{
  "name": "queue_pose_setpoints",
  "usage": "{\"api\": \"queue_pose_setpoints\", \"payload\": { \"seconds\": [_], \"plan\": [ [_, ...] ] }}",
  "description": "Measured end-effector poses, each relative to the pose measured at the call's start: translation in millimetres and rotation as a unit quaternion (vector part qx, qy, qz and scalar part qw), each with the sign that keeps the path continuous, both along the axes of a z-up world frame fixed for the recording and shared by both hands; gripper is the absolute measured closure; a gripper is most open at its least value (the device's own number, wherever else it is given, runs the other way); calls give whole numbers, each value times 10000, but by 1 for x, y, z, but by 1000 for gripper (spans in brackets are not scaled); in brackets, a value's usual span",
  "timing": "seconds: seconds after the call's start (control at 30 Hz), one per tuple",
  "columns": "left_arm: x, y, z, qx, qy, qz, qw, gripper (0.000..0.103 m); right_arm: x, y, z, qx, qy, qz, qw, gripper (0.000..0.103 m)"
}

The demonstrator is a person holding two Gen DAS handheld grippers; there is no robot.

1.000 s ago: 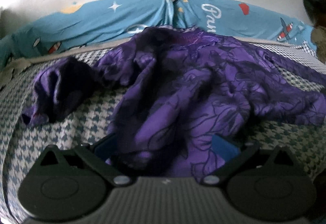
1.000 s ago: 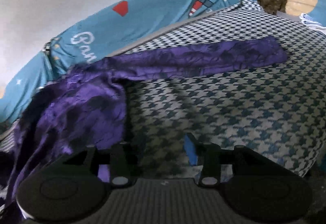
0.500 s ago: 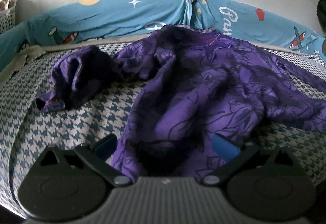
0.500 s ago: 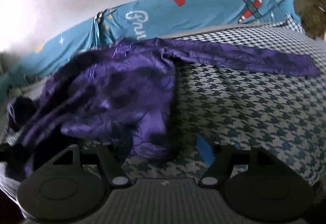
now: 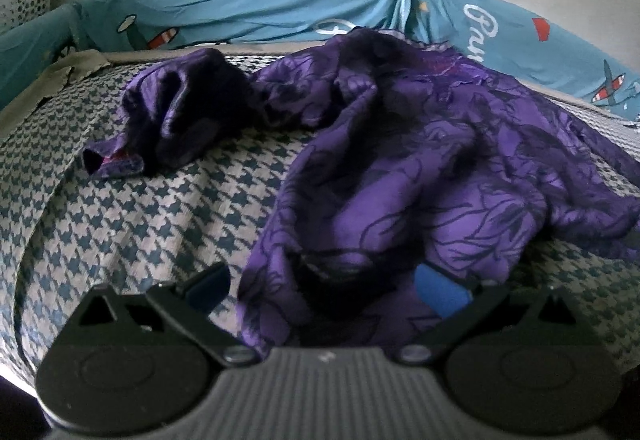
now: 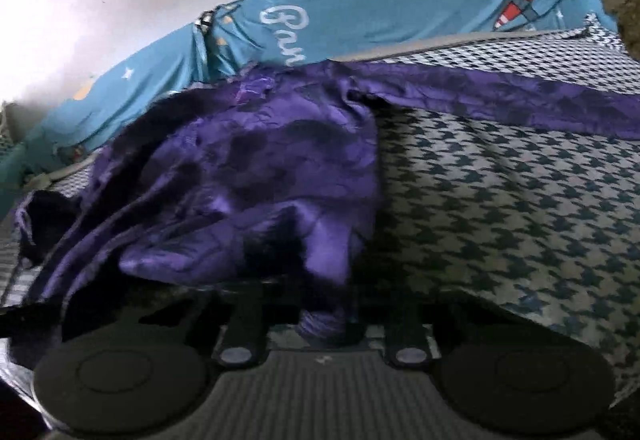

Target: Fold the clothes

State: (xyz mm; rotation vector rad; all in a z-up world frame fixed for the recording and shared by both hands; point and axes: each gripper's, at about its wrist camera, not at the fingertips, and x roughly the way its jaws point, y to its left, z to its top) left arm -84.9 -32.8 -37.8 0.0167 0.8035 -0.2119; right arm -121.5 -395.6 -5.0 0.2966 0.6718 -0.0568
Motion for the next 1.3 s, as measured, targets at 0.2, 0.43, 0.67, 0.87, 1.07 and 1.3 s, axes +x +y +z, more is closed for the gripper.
{"api": "queue_pose_setpoints", "payload": {
  "seconds": [0.2, 0.43, 0.67, 0.87, 1.07, 1.3],
  "plan": [
    [2, 4, -1, 24, 1, 151, 9999, 0, -23, -8, 23, 686, -578, 166, 9958, 91],
    [1, 4, 0, 52, -42, 146, 9999, 0, -49, -26, 49, 1692, -1046, 178, 9798, 92],
    [3, 6, -2, 178, -16, 264, 9995, 0, -43, -56, 63, 2407, -785, -610, 9655, 92],
    [5, 14, -4, 281, -10, 488, 9984, 0, -51, -80, 56, 2816, -596, -1233, 9497, 92],
    [7, 19, -4, 421, -57, 734, 9964, 0, -58, -70, 59, 1591, -153, -1505, 9756, 91],
    [6, 27, 2, 299, -249, 939, 9948, 0, -60, -50, 55, 349, -74, -1732, 9842, 72]
  ]
}}
